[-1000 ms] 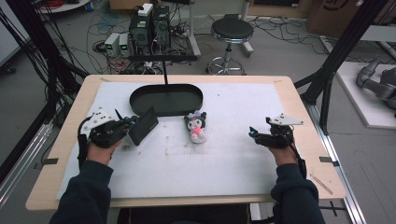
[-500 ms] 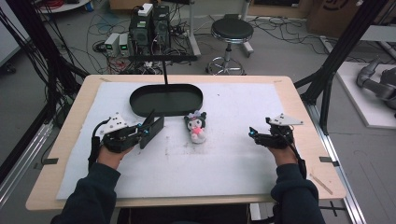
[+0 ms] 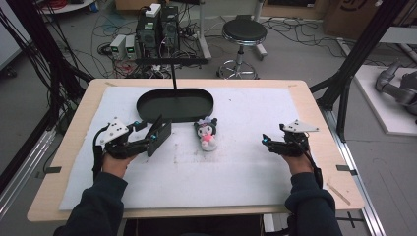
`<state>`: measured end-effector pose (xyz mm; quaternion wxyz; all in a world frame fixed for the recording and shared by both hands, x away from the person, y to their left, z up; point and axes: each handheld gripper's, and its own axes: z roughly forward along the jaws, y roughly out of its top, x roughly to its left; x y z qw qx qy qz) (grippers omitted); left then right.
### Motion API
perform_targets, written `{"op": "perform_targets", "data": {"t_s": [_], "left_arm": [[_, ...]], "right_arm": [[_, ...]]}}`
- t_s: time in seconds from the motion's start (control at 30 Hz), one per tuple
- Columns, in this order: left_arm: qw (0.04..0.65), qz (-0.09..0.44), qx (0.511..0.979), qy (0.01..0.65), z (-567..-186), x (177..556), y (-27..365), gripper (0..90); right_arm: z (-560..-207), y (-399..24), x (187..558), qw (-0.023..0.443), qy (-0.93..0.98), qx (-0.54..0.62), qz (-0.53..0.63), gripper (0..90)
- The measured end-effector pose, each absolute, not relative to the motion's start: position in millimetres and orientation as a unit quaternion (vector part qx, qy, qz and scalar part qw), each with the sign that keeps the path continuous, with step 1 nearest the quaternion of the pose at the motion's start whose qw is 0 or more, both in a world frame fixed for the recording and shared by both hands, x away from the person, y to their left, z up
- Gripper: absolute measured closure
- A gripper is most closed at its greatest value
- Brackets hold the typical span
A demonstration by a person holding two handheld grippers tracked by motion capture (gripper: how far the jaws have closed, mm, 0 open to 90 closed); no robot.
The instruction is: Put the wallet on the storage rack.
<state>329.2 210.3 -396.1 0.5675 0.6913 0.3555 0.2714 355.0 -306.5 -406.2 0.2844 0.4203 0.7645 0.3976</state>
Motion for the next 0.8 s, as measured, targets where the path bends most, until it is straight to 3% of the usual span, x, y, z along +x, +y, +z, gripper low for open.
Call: {"op": "perform_targets", "data": {"t_s": [0.1, 0.23, 0.37, 0.4, 0.43, 0.47, 0.5, 0.53, 0.8], "left_arm": [[0.565, 0.284, 0.669, 0.391, -397.5, 329.0, 211.1, 16.0], [0.56, 0.269, 0.678, 0.391, -405.8, 327.9, 202.4, 16.0], [0.519, 0.252, 0.706, 0.412, -418.8, 334.8, 193.2, 16.6], [0.515, 0.242, 0.711, 0.414, -422.2, 335.7, 192.2, 37.1], [0.509, 0.236, 0.719, 0.412, -424.0, 336.2, 191.5, 51.0], [0.492, 0.24, 0.728, 0.412, -425.7, 336.4, 189.9, 51.0], [0.486, 0.246, 0.73, 0.412, -426.3, 337.0, 188.7, 68.1], [0.486, 0.246, 0.73, 0.412, -426.3, 337.0, 188.7, 74.2], [0.521, 0.249, 0.697, 0.426, -409.3, 337.1, 208.3, 76.4]], "right_arm": [[-406.5, -306.6, 355.4, 0.284, 0.765, 0.421, 0.397, 21.9], [-406.3, -306.7, 355.3, 0.283, 0.765, 0.421, 0.398, 21.9], [-406.5, -306.1, 355.1, 0.281, 0.766, 0.42, 0.398, 21.8], [-406.7, -305.6, 355.2, 0.281, 0.767, 0.417, 0.398, 21.9], [-406.9, -305.3, 355.2, 0.28, 0.768, 0.418, 0.398, 21.9], [-406.9, -305.3, 355.2, 0.28, 0.768, 0.418, 0.398, 21.9], [-407.2, -305.3, 355.4, 0.278, 0.768, 0.418, 0.397, 21.8], [-407.2, -305.3, 355.4, 0.278, 0.768, 0.418, 0.397, 21.8], [-406.5, -304.0, 354.6, 0.278, 0.768, 0.415, 0.401, 21.9]]}}
